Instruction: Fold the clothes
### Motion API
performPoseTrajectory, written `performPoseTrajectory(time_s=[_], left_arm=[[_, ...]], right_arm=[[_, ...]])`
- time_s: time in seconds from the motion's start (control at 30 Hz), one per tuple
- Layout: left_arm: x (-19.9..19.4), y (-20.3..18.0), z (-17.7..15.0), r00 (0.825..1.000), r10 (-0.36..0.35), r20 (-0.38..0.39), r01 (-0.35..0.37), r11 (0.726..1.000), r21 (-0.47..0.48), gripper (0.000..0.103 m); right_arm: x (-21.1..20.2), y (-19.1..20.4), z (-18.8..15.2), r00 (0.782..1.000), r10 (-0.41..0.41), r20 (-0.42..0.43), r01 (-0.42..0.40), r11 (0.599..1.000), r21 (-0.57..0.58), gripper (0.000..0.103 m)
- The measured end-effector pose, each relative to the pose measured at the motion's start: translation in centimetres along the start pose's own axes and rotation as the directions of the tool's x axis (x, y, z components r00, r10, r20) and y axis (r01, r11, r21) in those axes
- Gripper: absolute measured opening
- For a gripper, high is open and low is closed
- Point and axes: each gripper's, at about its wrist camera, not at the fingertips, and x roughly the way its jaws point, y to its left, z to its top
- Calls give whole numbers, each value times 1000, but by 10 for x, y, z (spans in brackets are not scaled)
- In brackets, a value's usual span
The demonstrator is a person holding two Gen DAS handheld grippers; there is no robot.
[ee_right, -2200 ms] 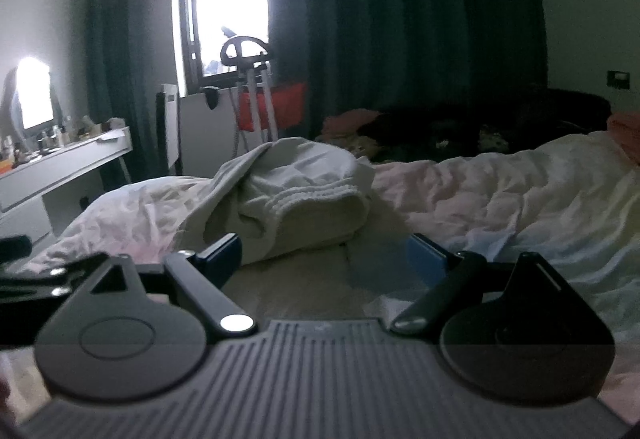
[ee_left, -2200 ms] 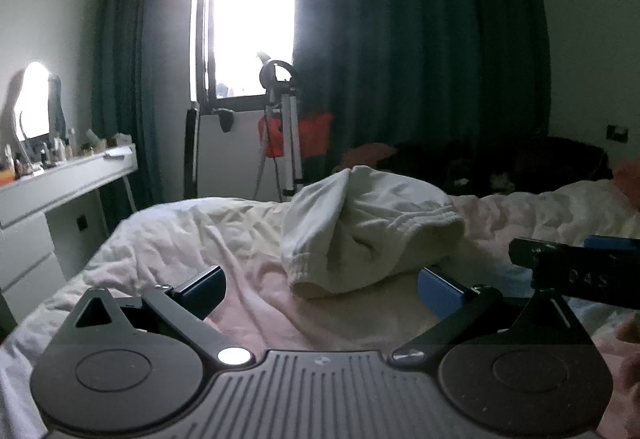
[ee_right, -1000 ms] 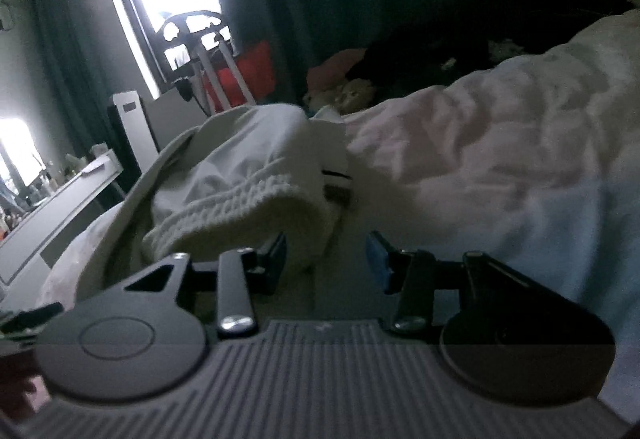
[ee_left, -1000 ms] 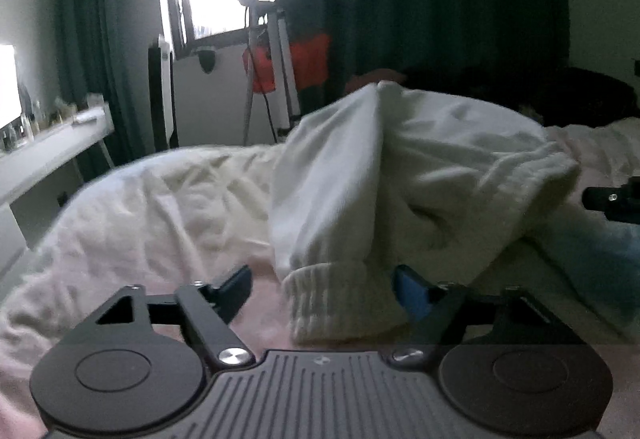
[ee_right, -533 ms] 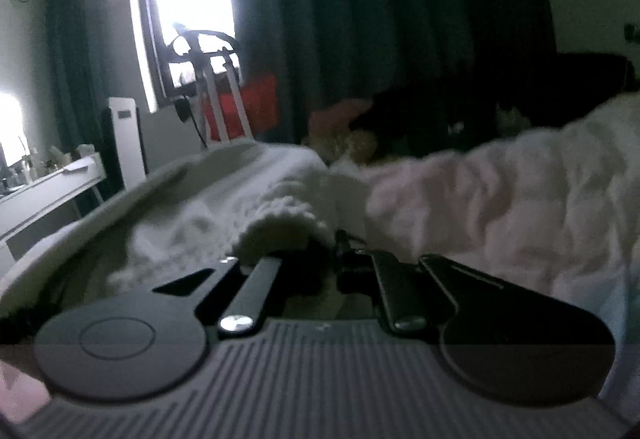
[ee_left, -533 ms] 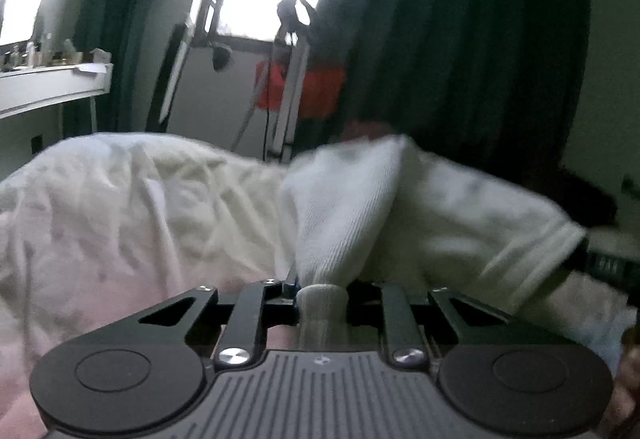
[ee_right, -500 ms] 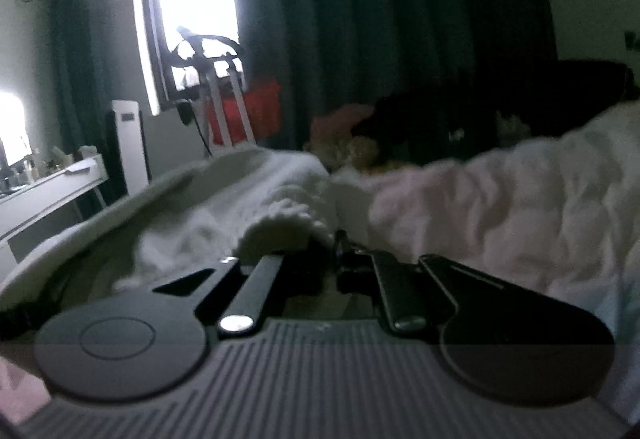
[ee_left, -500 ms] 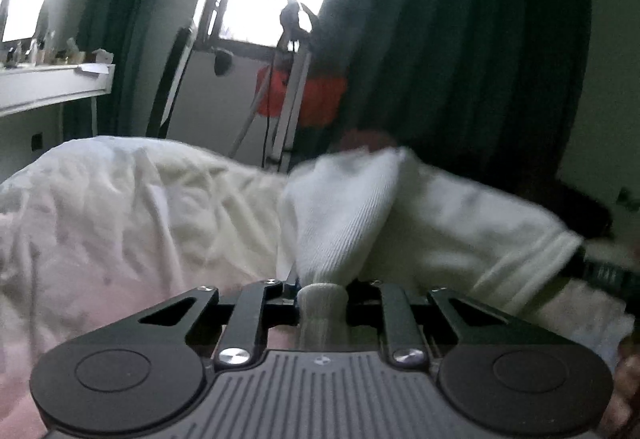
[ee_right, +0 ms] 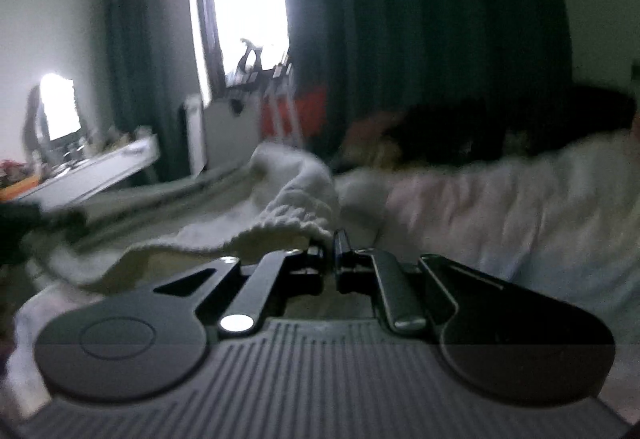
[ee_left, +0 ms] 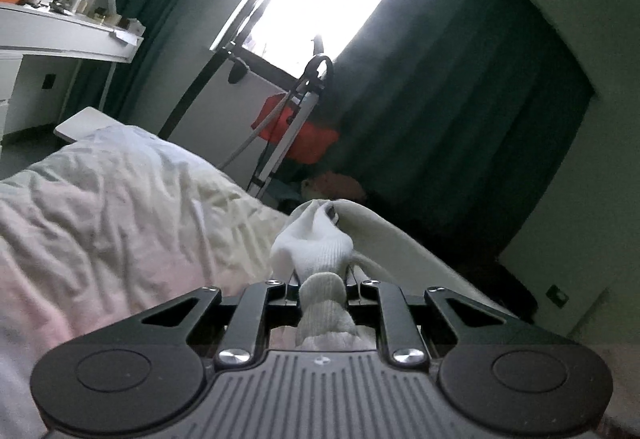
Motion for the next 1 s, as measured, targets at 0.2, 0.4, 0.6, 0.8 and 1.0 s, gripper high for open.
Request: performPoseTrajectory(time_s=[0.2, 0.4, 0.6, 0.8, 1.0], left_arm=[[0, 46, -8, 972, 143, -187, -153, 987, -41, 17], [10, 73, -12, 917, 242, -318, -284, 954, -93, 20], [-11, 65, -9, 915, 247, -319, -289, 953, -90, 32], [-43, 68, -8, 933, 224, -282, -268, 955, -129, 55], [-67, 73, -7, 956, 137, -258, -202, 949, -242, 63]], right_arm=[[-8, 16, -45, 945, 132, -298, -149, 988, -34, 12], [-9, 19, -38, 905, 302, -302, -303, 952, 43, 54], [1, 1, -46, 936, 242, -255, -195, 961, 197, 72], [21, -19, -59, 946, 145, -291, -45, 944, 326, 73], [29, -21, -64, 944, 128, -303, -17, 940, 342, 73]])
